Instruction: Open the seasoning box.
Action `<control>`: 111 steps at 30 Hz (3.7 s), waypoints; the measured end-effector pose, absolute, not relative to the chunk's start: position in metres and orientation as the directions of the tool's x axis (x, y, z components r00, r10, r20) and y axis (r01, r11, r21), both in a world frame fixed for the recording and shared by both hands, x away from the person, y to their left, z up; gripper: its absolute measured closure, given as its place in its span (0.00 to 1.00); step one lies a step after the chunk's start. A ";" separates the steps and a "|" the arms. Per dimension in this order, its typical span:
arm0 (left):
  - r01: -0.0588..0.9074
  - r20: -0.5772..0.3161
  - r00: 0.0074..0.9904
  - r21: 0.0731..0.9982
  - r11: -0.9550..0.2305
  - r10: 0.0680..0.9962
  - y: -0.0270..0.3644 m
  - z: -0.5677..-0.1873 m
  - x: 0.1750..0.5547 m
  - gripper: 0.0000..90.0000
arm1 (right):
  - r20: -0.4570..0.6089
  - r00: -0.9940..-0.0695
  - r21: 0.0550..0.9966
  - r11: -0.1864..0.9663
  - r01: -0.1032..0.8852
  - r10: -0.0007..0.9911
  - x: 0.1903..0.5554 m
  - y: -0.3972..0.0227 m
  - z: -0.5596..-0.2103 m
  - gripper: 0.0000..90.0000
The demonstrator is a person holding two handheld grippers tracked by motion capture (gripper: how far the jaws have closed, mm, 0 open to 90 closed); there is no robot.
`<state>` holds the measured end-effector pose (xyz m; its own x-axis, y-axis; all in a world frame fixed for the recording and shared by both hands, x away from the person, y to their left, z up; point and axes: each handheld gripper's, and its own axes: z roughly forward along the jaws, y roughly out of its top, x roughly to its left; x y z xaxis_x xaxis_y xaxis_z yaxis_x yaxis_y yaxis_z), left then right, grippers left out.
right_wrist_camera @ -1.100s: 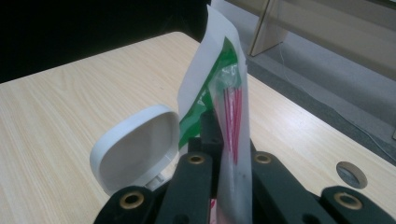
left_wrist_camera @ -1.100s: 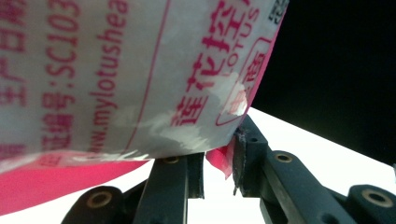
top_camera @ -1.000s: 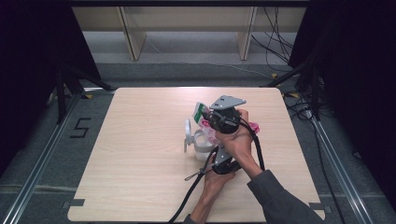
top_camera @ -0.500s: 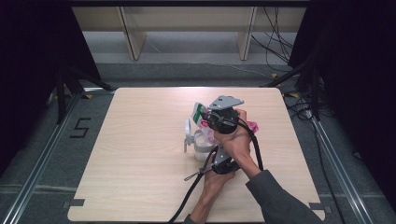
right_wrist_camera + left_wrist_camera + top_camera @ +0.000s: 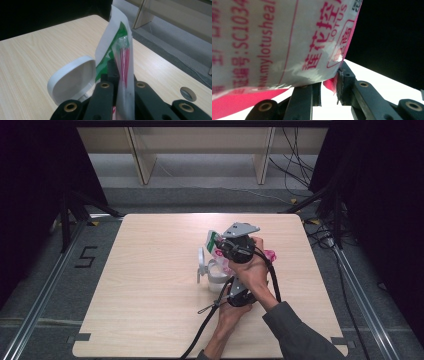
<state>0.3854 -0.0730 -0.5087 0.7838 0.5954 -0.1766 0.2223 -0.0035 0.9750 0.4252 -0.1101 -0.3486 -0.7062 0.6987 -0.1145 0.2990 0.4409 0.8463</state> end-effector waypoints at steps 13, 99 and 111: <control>0.217 -0.156 0.791 0.976 -0.032 0.591 -0.072 -0.509 0.385 0.85 | -0.133 -0.704 0.847 0.449 0.285 0.698 0.427 -0.108 -0.351 1.00; 0.233 -0.181 0.825 0.972 -0.031 0.536 -0.074 -0.504 0.381 0.85 | -0.145 -0.705 0.835 0.468 0.289 0.694 0.432 -0.101 -0.349 1.00; 0.234 -0.180 0.823 0.972 -0.034 0.538 -0.073 -0.504 0.383 0.85 | -0.150 -0.710 0.838 0.470 0.277 0.688 0.433 -0.101 -0.350 1.00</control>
